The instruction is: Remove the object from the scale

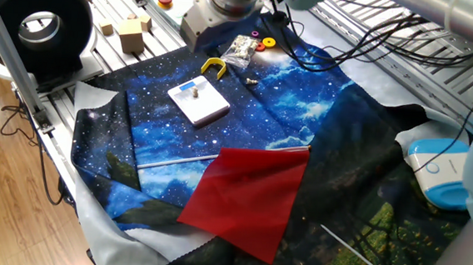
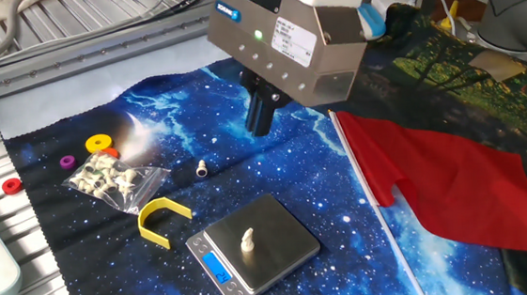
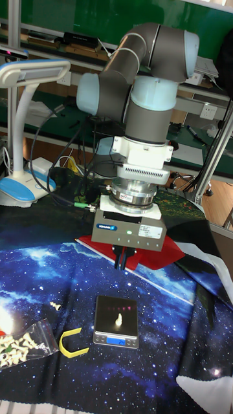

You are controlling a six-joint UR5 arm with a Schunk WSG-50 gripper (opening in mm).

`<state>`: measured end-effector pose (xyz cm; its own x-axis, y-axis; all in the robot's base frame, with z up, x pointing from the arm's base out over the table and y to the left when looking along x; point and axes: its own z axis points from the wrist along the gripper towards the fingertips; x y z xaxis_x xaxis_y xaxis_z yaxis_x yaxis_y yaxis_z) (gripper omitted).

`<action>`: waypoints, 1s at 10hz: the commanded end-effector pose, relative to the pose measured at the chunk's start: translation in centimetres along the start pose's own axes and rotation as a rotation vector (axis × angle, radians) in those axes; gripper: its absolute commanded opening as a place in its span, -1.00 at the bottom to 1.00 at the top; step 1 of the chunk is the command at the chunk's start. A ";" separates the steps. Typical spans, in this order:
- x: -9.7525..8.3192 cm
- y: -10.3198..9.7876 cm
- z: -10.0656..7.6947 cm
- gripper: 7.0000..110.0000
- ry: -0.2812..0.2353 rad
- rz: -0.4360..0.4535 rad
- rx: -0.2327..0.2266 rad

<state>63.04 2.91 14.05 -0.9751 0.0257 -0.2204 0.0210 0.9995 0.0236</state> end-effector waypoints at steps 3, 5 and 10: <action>-0.6 2.6 -0.4 -1.00 -0.014 0.049 -0.110; -1.7 1.1 -0.3 -1.00 -0.064 0.048 -0.051; -3.9 0.9 -0.5 -1.00 -0.152 0.040 -0.045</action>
<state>65.87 3.72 14.97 -0.9425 0.0666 -0.3275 0.0457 0.9964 0.0712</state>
